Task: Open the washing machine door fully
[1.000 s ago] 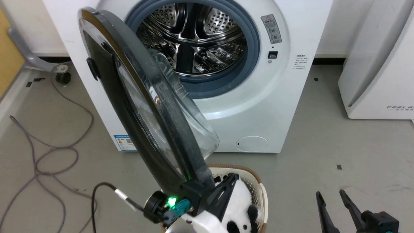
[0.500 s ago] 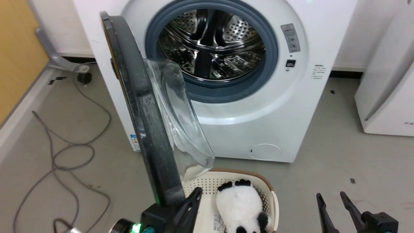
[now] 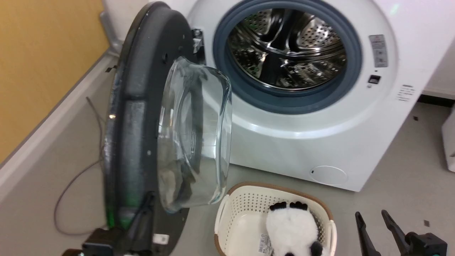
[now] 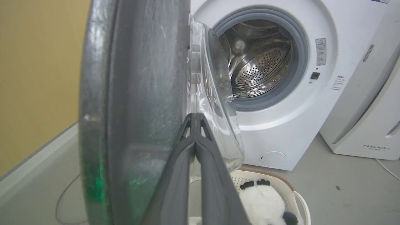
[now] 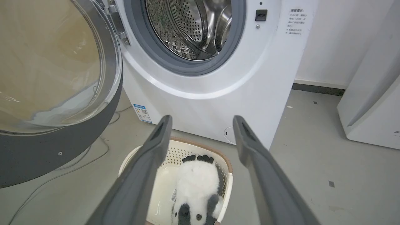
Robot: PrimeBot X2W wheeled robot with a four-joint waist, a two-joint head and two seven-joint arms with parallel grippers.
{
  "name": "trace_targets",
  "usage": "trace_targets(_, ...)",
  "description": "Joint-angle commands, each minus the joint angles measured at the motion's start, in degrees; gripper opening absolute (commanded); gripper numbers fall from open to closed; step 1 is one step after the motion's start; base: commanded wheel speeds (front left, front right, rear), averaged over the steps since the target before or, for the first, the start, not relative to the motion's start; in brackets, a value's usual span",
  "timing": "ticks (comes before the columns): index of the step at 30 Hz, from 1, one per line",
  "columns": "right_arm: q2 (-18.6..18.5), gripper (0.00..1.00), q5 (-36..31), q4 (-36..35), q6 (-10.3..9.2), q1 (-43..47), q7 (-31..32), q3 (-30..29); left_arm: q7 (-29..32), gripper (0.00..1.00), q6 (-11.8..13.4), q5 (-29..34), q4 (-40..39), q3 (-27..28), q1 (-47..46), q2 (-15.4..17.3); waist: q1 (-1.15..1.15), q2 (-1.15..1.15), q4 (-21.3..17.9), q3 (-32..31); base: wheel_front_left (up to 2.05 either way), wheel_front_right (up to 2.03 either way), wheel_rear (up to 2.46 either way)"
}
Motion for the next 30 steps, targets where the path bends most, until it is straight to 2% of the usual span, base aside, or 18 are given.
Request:
trace_targets(1, 0.2, 1.00, 0.0, -0.4, 0.05, 0.6, -0.1, -0.2, -1.0, 0.00, 0.3, -0.3, 0.8, 1.4, -0.3, 0.8, 0.00, 0.00, 1.2, 0.6, 0.00, 0.00, 0.00)
trace_targets(6, 0.2, 1.00, -0.3, -0.9, 0.05, 0.2, 0.3, -0.3, -4.0, 0.00, -0.9, -1.1, 6.8, 4.8, -2.5, 2.9, 0.00, 0.00, 2.1, 1.2, 0.00, 0.00, 0.00)
trace_targets(13, 0.2, 1.00, -0.6, -1.6, 0.05, 0.0, 1.0, 0.0, -10.5, 0.00, -1.9, -6.6, 14.9, 13.3, -6.5, 4.1, 0.00, 0.00, 1.1, 2.1, 0.00, 0.00, 0.00)
trace_targets(19, 0.2, 1.00, -0.7, -2.2, 0.05, -0.4, 1.6, -0.2, -15.0, 0.00, -4.3, -10.9, 22.9, 19.4, -11.3, 6.1, 0.00, 0.00, 0.2, 3.4, 0.00, 0.00, 0.00)
trace_targets(30, 0.2, 1.00, -0.2, -1.7, 0.05, -1.4, 2.0, 0.6, -19.1, 0.00, -8.3, -14.0, 38.3, 25.9, -19.2, 8.3, 0.00, 0.00, -1.1, 4.2, 0.00, 0.00, 0.00)
